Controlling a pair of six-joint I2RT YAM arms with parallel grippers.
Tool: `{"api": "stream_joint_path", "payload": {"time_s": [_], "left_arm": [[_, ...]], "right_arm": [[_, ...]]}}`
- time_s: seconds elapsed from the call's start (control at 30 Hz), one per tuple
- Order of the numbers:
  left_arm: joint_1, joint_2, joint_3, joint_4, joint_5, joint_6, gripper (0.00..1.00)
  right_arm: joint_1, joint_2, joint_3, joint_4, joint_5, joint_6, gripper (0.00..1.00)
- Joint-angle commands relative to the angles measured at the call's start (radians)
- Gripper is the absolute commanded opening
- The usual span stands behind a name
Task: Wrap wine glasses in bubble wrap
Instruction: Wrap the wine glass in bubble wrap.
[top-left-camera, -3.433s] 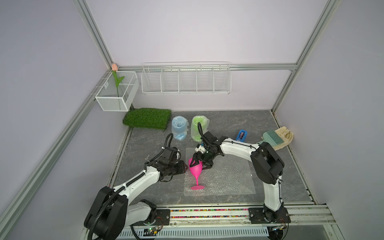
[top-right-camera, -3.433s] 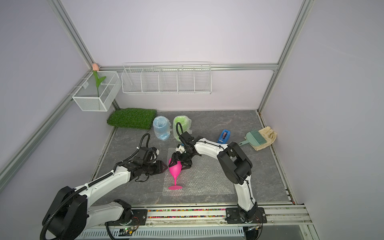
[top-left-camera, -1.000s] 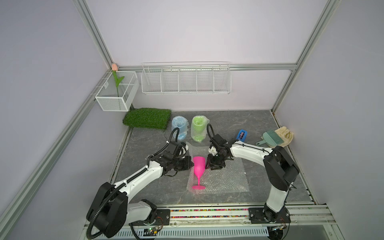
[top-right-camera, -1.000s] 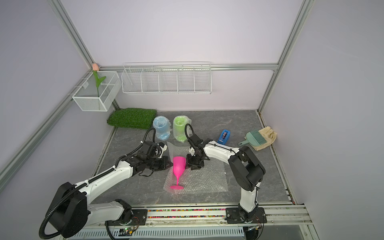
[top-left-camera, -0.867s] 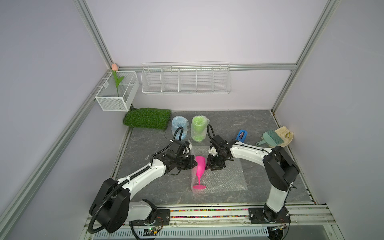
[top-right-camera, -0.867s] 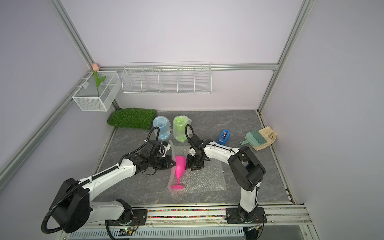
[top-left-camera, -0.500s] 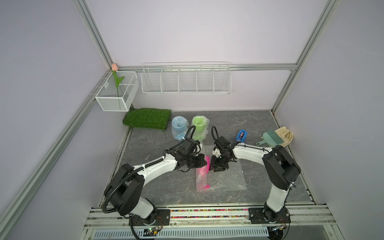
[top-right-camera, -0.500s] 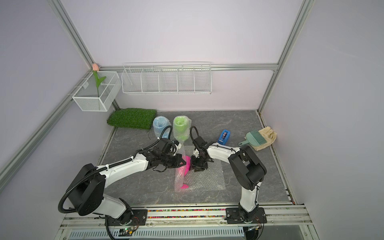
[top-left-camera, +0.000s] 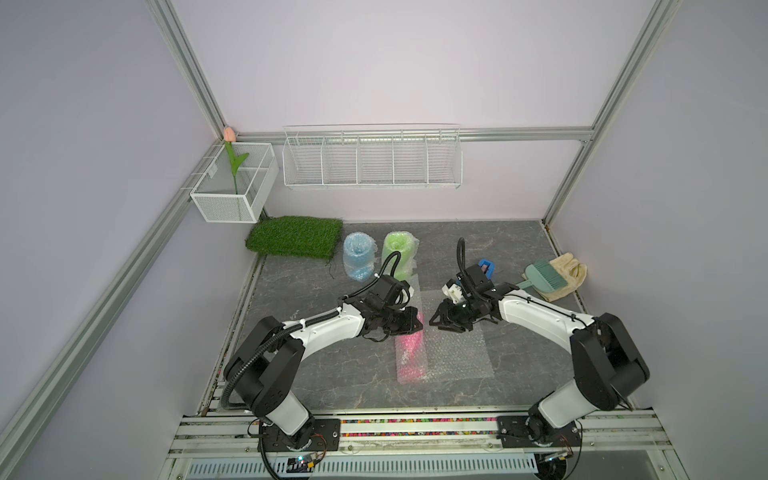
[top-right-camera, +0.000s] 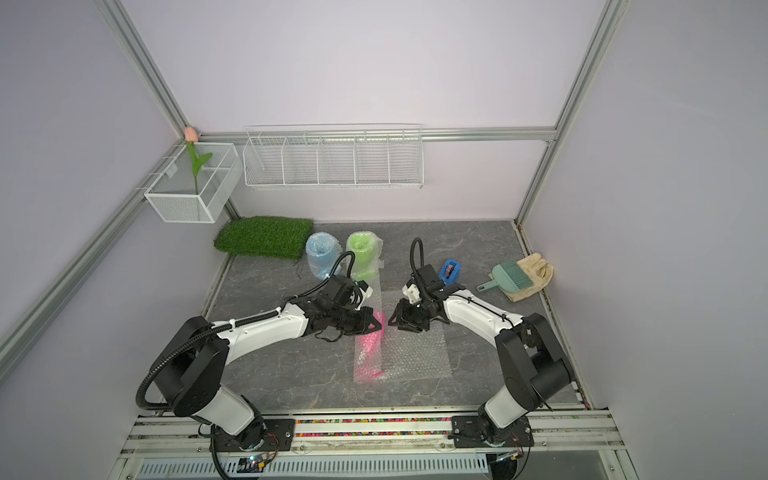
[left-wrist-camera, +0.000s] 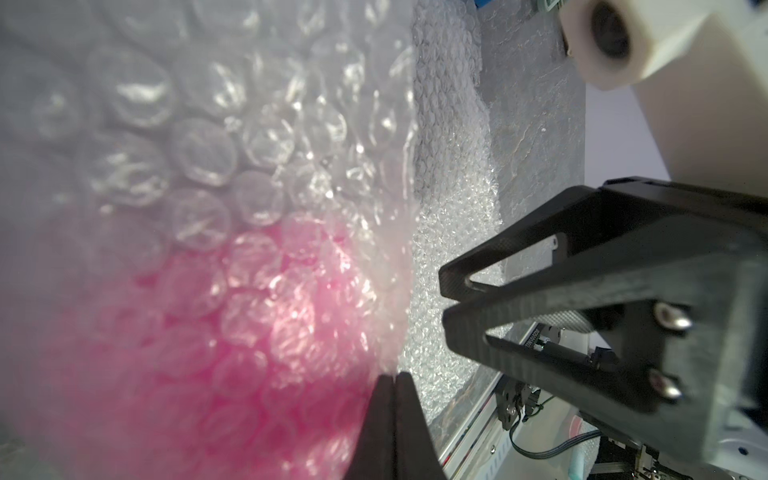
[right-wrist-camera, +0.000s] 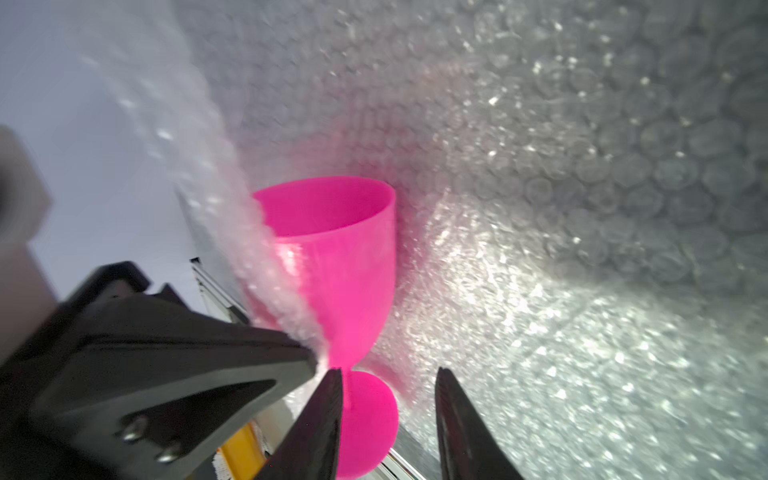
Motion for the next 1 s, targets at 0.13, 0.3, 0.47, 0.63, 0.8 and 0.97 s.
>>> {"api": "stream_joint_path", "payload": {"time_s": [0.13, 0.3, 0.47, 0.63, 0.8, 0.97], "left_arm": [[-0.005, 0.019, 0.013, 0.015, 0.025, -0.008, 0.00], [-0.008, 0.018, 0.006, 0.025, 0.037, -0.005, 0.00], [-0.008, 0.012, -0.004, 0.029, 0.032, -0.008, 0.00], [-0.008, -0.009, 0.017, -0.022, -0.008, 0.001, 0.00], [-0.008, -0.054, 0.071, -0.158, -0.089, 0.029, 0.22], [-0.008, -0.079, 0.161, -0.364, -0.204, 0.088, 0.47]], "right_arm": [[0.001, 0.020, 0.011, 0.148, -0.115, 0.078, 0.44], [0.001, 0.090, 0.036, 0.174, -0.144, 0.074, 0.42], [0.001, 0.133, 0.044, 0.167, -0.159, 0.058, 0.33], [0.000, 0.138, 0.040, 0.133, -0.131, 0.031, 0.16], [-0.005, 0.141, 0.040, 0.095, -0.079, -0.001, 0.07], [-0.009, 0.151, 0.028, 0.093, -0.065, -0.015, 0.07]]}}
